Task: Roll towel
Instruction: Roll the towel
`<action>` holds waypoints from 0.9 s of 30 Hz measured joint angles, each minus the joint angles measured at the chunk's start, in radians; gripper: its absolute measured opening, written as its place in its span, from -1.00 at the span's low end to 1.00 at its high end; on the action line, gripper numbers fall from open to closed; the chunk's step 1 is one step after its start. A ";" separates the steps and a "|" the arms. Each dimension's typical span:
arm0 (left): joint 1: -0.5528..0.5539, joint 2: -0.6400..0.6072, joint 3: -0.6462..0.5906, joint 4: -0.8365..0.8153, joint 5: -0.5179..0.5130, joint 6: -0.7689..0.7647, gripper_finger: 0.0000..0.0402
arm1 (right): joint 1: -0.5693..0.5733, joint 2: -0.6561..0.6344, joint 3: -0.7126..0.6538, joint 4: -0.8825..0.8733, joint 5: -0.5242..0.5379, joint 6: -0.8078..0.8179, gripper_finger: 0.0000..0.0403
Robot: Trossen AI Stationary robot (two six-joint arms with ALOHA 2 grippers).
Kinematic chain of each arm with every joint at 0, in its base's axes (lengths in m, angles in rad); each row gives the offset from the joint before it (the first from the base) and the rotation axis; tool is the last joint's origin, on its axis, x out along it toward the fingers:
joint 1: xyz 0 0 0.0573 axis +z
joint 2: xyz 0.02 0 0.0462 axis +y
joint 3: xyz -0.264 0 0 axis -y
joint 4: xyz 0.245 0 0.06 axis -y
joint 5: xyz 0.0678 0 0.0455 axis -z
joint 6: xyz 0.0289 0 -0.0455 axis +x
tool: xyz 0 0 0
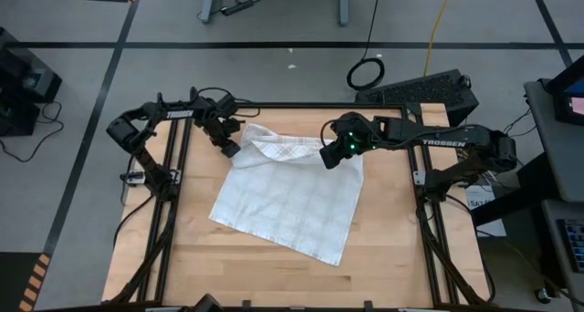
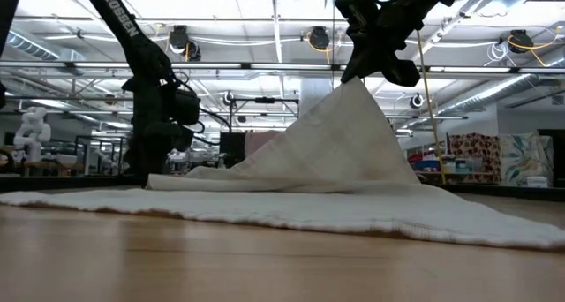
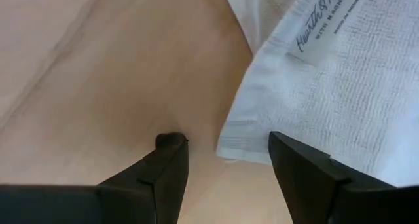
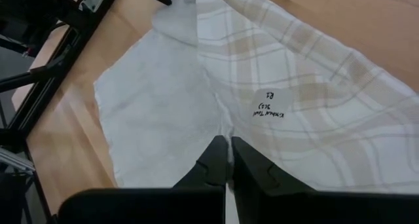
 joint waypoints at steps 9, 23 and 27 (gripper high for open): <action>-0.077 0.000 -0.001 -0.003 -0.014 0.028 0.00 | 0.000 0.000 0.000 0.000 0.003 -0.009 -1.00; -0.148 -0.015 0.043 -0.063 -0.131 0.052 -0.94 | -0.002 -0.006 0.000 -0.003 0.004 -0.009 -1.00; -0.148 -0.085 0.136 -0.139 -0.199 0.060 -0.97 | -0.020 -0.046 0.000 -0.007 0.023 0.006 -1.00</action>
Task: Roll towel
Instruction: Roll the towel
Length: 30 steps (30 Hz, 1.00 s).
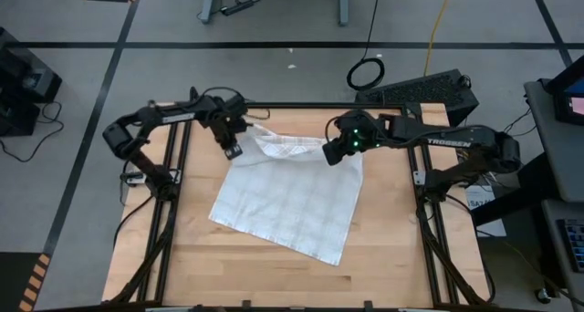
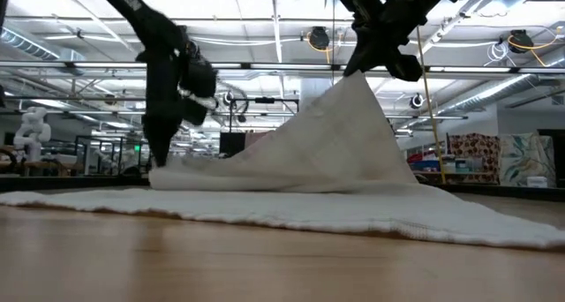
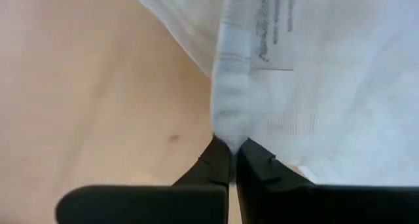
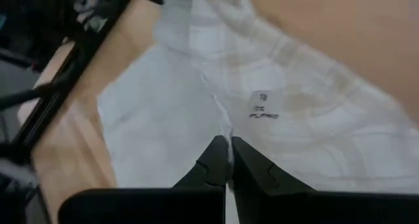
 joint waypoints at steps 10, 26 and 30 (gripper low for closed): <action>0.000 -0.150 0.343 0.005 -0.124 0.050 -0.97 | -0.097 -0.198 0.000 0.020 0.257 -0.023 -1.00; 0.035 -0.159 0.603 0.124 -0.078 0.095 -0.97 | -0.146 -0.386 0.000 -0.021 0.409 -0.087 -1.00; 0.061 -0.130 0.562 0.069 -0.095 0.098 -0.97 | -0.125 -0.375 0.000 -0.067 0.405 -0.040 -1.00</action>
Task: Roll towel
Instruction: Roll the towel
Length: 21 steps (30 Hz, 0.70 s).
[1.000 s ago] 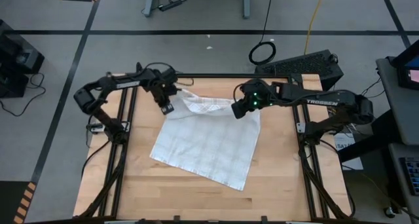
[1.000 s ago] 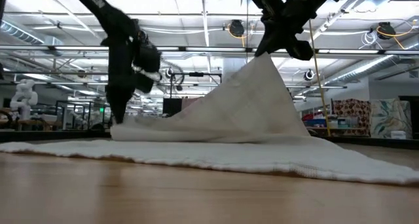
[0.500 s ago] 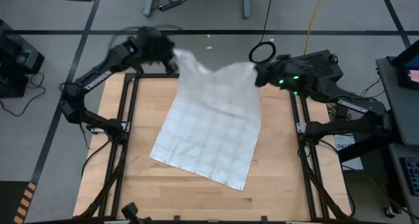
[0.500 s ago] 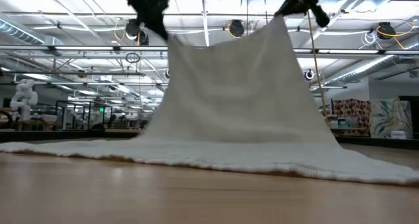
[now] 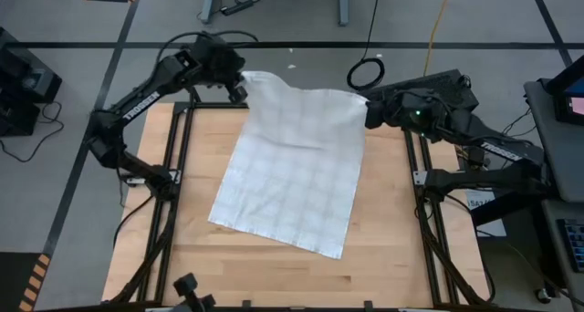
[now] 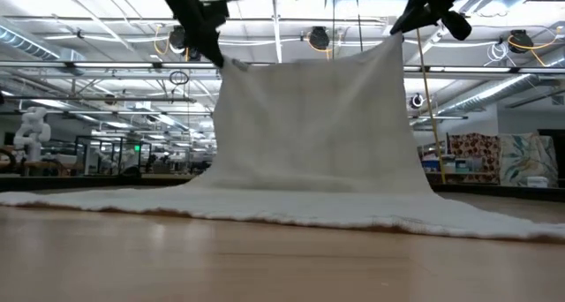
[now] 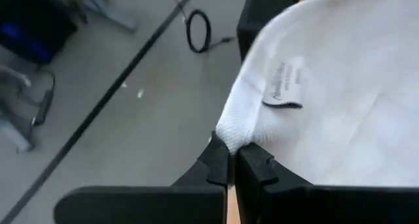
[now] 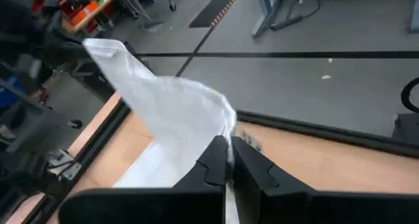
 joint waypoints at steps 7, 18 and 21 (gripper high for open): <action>0.046 0.035 -0.030 0.235 0.064 0.005 -0.97 | -0.037 0.041 0.000 0.144 0.196 -0.050 -1.00; 0.056 -0.003 0.055 -0.121 0.238 -0.004 -0.97 | -0.030 0.023 0.000 0.139 -0.135 0.037 -1.00; 0.054 -0.023 0.057 -0.264 0.287 -0.004 -0.97 | 0.022 0.027 0.000 0.079 -0.231 0.078 -1.00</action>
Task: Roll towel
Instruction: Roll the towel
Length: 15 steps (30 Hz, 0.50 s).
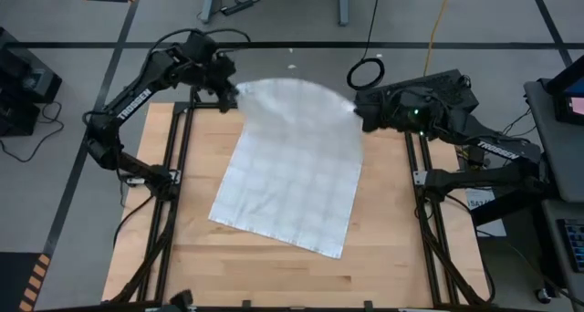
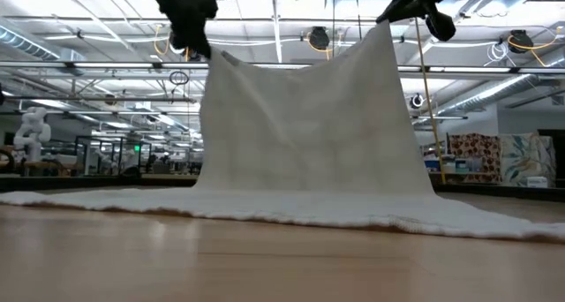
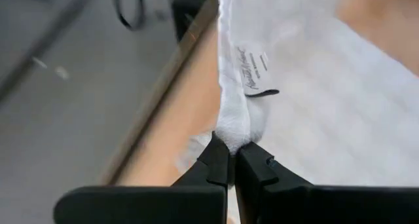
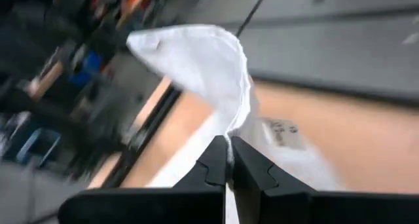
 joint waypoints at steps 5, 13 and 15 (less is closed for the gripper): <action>-0.016 -0.011 0.000 -0.184 0.027 0.001 -0.97 | 0.105 0.004 0.000 -0.090 -0.021 0.066 -1.00; -0.080 -0.012 -0.031 -0.353 0.059 0.002 -0.97 | 0.294 0.026 0.000 -0.225 -0.019 0.134 -1.00; -0.096 -0.012 -0.040 -0.362 0.046 -0.003 -0.97 | 0.337 0.044 -0.003 -0.224 -0.019 0.134 -1.00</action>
